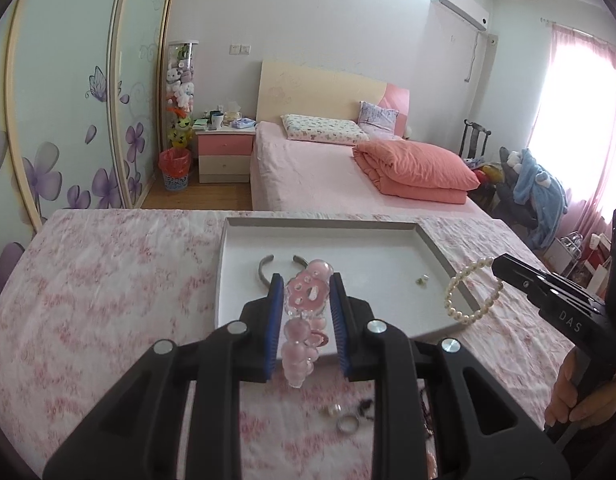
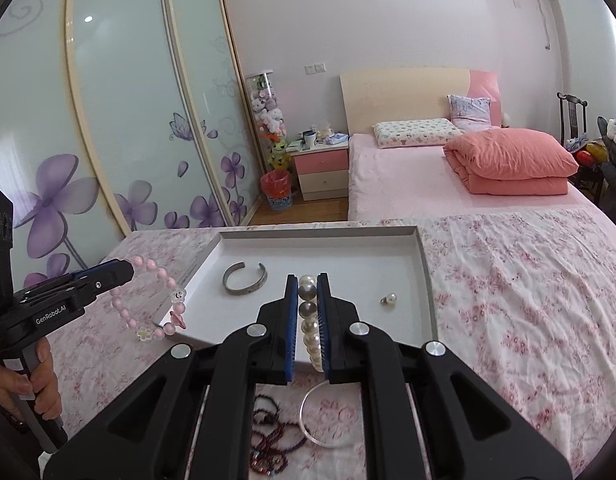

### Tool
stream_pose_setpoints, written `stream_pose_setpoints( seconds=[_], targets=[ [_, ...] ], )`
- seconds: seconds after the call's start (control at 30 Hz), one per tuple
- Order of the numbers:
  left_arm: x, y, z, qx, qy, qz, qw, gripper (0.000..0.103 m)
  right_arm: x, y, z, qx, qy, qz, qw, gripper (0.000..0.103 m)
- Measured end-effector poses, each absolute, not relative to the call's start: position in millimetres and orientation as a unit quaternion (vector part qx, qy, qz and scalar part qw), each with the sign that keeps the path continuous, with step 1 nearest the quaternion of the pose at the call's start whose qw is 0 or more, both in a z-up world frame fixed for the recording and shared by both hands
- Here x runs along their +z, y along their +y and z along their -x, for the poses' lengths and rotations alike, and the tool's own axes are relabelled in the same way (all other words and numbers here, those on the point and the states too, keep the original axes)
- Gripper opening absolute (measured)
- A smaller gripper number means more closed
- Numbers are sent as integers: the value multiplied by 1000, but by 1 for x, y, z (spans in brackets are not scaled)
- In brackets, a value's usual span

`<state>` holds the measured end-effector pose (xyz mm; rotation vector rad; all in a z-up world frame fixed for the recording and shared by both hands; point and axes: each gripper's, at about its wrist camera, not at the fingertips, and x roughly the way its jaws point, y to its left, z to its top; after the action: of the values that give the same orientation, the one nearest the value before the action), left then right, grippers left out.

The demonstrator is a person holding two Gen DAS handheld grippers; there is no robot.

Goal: Organize jewelry
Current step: 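Carry both bracelets into the gray tray and open left and right tools, then withdraw both tools from the tray back over the remaining jewelry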

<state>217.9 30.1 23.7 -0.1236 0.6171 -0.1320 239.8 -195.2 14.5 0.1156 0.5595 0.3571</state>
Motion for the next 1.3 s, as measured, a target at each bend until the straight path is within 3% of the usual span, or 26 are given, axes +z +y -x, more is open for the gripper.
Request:
stream_pose_setpoints(
  seconds=[0.87,0.9,1.0,1.03,1.3],
  targets=[
    [-15,21,-326,-38,347,68,934,24,-31,-163,-343,145,339,-37,929,11],
    [-15,21,-328,-37,347,69,934,24,-31,-164,-345,141,339,-36,929,13],
    [-14,24,-332,-28,341,74,937,34,-33,-169,-343,133,341,-37,930,38],
    [-14,26,-332,-24,339,76,937,36,-33,-172,-342,131,338,-37,931,41],
    [-12,40,-327,-8,339,80,938,37,-29,-177,-334,129,329,-34,935,41]
  ],
)
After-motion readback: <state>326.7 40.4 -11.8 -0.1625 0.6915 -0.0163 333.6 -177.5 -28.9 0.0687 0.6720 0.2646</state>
